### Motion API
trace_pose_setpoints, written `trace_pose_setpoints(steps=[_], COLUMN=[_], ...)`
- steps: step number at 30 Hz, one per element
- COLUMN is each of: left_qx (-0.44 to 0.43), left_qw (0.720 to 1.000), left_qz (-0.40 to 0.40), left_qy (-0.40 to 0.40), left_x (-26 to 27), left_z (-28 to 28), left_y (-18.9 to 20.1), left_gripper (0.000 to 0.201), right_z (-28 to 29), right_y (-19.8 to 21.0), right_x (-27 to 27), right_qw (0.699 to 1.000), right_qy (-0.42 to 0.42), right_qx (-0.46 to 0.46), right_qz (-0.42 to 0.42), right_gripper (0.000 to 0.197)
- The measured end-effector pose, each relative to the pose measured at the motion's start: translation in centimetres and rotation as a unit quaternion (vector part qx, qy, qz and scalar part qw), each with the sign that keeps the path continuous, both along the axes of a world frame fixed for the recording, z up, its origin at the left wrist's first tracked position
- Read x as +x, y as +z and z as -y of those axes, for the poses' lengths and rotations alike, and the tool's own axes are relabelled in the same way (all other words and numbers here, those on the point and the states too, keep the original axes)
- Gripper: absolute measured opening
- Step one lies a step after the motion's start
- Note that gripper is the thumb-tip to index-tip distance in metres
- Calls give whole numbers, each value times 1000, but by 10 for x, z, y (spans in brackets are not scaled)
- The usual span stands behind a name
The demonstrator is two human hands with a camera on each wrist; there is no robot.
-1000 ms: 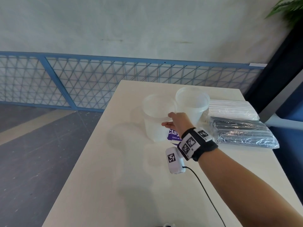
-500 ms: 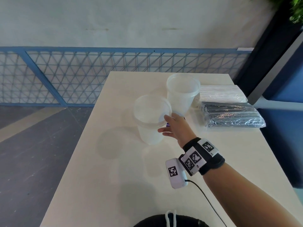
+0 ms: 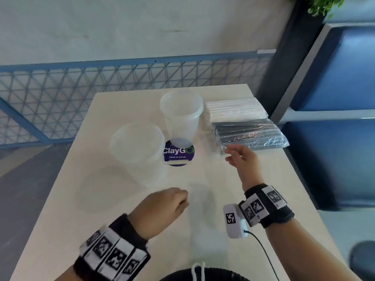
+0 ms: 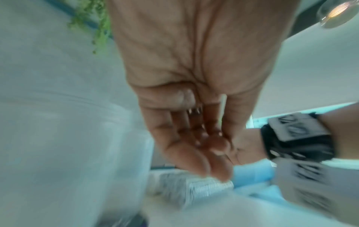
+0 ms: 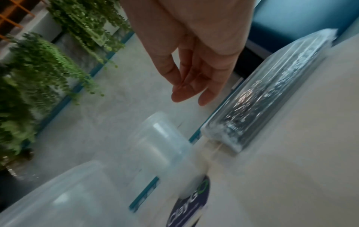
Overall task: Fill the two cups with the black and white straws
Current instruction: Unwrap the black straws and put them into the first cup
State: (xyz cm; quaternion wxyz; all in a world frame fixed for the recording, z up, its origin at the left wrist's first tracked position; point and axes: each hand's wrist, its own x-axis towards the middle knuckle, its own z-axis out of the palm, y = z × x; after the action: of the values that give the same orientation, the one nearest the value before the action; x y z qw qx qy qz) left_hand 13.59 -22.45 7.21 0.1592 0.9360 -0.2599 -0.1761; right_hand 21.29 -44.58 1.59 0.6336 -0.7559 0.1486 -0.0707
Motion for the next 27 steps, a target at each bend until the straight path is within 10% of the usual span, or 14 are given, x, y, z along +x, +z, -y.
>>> trace_pose_setpoints(steps=[6, 14, 19, 27], left_qx=[-171, 84, 153, 187], left_qw=[977, 989, 979, 969], left_qz=[113, 53, 15, 73], left_qy=[65, 107, 132, 142], left_x=[121, 189, 203, 190], left_z=[131, 226, 234, 224], left_y=[-23, -81, -100, -109], left_gripper=[7, 87, 101, 104], right_z=[84, 166, 185, 185], right_y=[-11, -38, -57, -59], right_x=[38, 95, 108, 95], right_qw=[995, 962, 950, 972], right_qy=[-92, -140, -21, -65], right_qx=[-45, -194, -214, -175], right_qz=[12, -132, -229, -143], right_gripper=[15, 54, 69, 47])
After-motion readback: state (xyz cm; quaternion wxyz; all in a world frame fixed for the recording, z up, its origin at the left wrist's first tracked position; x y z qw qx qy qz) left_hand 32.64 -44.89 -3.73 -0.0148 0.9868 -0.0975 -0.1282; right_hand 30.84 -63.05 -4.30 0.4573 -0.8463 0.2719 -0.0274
